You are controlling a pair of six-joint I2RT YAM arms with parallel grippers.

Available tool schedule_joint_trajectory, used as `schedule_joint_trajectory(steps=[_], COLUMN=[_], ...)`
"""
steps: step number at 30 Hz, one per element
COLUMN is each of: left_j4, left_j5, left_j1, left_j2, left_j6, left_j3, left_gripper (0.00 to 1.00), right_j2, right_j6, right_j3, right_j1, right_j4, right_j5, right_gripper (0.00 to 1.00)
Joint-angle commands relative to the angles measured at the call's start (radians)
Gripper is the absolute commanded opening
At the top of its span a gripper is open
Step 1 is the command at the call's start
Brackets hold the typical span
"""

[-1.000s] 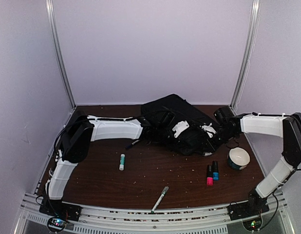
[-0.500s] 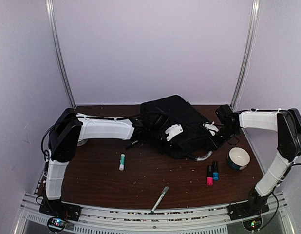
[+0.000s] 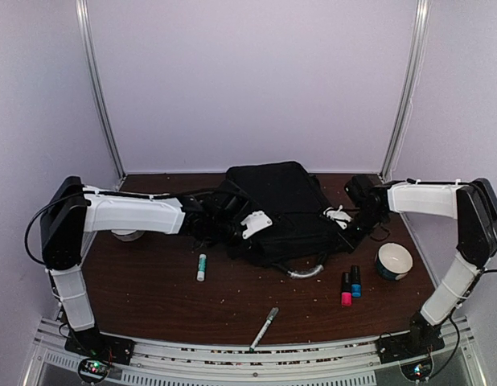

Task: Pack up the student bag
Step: Zip the student bag into the largest pocket of the bag.

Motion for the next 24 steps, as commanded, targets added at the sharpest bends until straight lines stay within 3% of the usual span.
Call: schedule_joint_trajectory(steps=[1,2,5,7,12,16,19,24], left_j4=[-0.087,-0.102,-0.166,-0.201,-0.155,-0.076,-0.049,-0.062], left_j5=[-0.057,-0.085,-0.121,-0.073,0.045,0.145,0.149,0.038], left_j1=[0.011,0.011,0.011,0.009,-0.011,-0.053,-0.076,-0.084], left_j2=[-0.104,-0.121,-0.181,-0.229,-0.328,-0.302,-0.220,-0.072], left_j6=[0.020,0.028,0.043,0.046,-0.020,-0.032,-0.035,-0.060], left_j3=[-0.086,-0.101,-0.140,-0.155,-0.173,-0.154,-0.084,0.095], left_gripper=[0.00,0.05,0.37,0.46,0.52,0.53,0.56,0.62], right_j2=[-0.009,-0.005,0.001,0.011,0.025,0.025,0.025,0.026], right_j6=[0.015,0.020,0.025,0.027,0.028,0.029,0.033,0.035], right_j3=[0.051,0.058,0.072,0.079,0.089,0.090,0.092,0.091], right_j1=[0.077,0.094,0.140,0.153,0.159,0.162,0.168,0.174], right_j4=[-0.001,-0.001,-0.002,-0.002,-0.009,-0.005,0.000,0.003], right_j5=[-0.048,-0.055,-0.061,-0.066,-0.088,-0.105,-0.115,-0.126], right_gripper=[0.00,0.00,0.00,0.00,0.00,0.00,0.00,0.00])
